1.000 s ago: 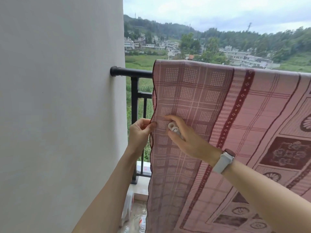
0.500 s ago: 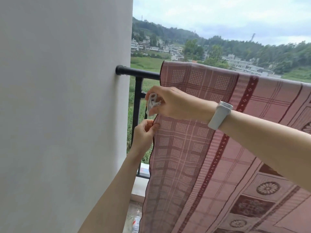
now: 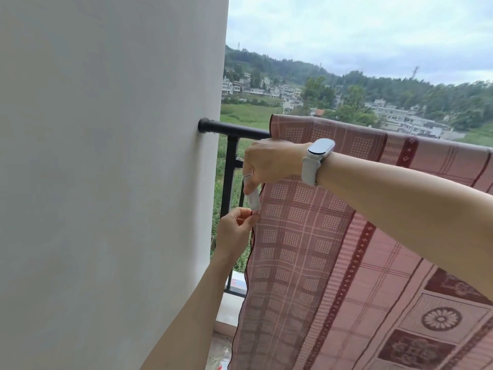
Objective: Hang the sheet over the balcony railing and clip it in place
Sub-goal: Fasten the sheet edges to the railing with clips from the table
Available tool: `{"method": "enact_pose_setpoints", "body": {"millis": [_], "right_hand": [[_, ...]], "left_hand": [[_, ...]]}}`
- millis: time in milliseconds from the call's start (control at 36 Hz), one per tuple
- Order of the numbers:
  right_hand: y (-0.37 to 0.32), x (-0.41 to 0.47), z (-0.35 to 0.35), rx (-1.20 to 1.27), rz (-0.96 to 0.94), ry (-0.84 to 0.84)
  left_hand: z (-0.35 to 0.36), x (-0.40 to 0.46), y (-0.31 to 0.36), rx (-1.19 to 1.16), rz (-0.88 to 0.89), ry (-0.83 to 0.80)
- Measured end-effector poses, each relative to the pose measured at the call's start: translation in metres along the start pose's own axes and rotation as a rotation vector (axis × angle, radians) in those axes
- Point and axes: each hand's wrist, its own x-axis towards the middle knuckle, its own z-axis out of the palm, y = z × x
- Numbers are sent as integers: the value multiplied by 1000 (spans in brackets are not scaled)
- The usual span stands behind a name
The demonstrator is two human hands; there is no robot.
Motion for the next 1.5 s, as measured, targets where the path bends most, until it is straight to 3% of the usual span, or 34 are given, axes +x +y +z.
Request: {"method": "enact_pose_setpoints", "body": {"millis": [389,444,556,639,722,861,1111,1306,1500], "right_hand": [[-2,-15,12,-385,-113,-29],[-1,-27,17,-320,-174,94],[3,-71,43,-90,-205,584],[12,-111,76,30,-79,839],[23,-158,112,94,94,933],[46,-266,172,131,358,859],[104,-536,245,227,909,564],[136,-739,269,168,1280,471],[163,-916,284,41,1580,426]], "left_hand": [[0,-6,1,31,34,86],[0,-8,4,51,43,92],[3,-18,16,175,54,203],[14,-37,25,315,136,376],[42,-66,31,457,307,435],[129,-112,25,633,449,168],[361,-200,31,811,455,-366],[559,-281,58,790,532,-731],[743,-355,91,681,683,-974]]}}
